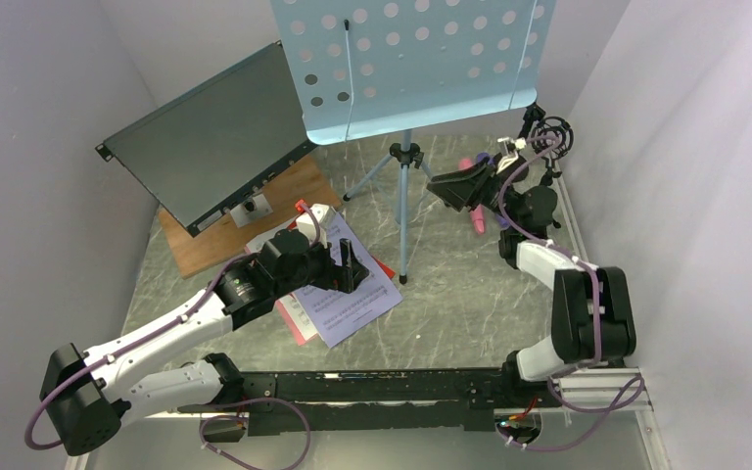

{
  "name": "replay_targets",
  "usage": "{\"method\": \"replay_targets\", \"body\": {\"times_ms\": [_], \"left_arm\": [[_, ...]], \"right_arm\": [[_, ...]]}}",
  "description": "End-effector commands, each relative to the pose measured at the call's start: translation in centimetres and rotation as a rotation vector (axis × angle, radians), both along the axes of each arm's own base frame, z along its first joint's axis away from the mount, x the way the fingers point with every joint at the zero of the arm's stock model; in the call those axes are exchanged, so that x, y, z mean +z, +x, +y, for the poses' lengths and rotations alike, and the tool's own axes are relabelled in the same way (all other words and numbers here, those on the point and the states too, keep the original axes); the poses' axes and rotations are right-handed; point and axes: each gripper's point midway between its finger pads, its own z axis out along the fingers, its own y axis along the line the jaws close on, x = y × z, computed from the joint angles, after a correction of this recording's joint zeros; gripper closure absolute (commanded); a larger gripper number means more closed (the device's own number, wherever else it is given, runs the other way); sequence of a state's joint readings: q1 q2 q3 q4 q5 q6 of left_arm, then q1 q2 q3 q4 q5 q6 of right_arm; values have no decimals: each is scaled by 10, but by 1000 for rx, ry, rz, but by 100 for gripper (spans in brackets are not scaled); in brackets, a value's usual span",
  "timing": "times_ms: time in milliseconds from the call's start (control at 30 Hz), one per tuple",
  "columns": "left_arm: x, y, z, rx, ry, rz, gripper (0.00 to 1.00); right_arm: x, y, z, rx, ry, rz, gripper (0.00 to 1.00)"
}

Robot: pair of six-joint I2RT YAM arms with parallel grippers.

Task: Pack up the instrument practice props
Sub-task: Unscrew the knob on the music stand.

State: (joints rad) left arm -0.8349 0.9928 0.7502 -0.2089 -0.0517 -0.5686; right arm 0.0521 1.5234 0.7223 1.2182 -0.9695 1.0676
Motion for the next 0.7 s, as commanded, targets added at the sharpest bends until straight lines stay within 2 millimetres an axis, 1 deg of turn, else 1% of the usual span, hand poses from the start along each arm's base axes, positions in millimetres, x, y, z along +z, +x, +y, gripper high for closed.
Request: {"method": "replay_targets", "body": {"times_ms": [0, 100, 133, 267, 467, 567, 667], "left_arm": [[12, 5, -6, -3, -13, -29, 1], [12, 7, -9, -10, -13, -25, 1], [13, 7, -10, -10, -13, -23, 1], [12, 6, -10, -9, -21, -16, 1], [12, 5, -8, -1, -26, -14, 1], [13, 5, -8, -4, -21, -14, 1], [12, 6, -10, -8, -19, -11, 1]], "right_arm": [[8, -3, 0, -87, -164, -296, 32], [16, 2, 1, -141, -207, -427, 34], [19, 6, 0, -166, -213, -450, 35], [16, 24, 2, -220, -248, -477, 36], [24, 39, 7, -244, -262, -503, 40], [32, 42, 10, -233, -252, -514, 43], [36, 43, 12, -225, -239, -516, 45]]}}
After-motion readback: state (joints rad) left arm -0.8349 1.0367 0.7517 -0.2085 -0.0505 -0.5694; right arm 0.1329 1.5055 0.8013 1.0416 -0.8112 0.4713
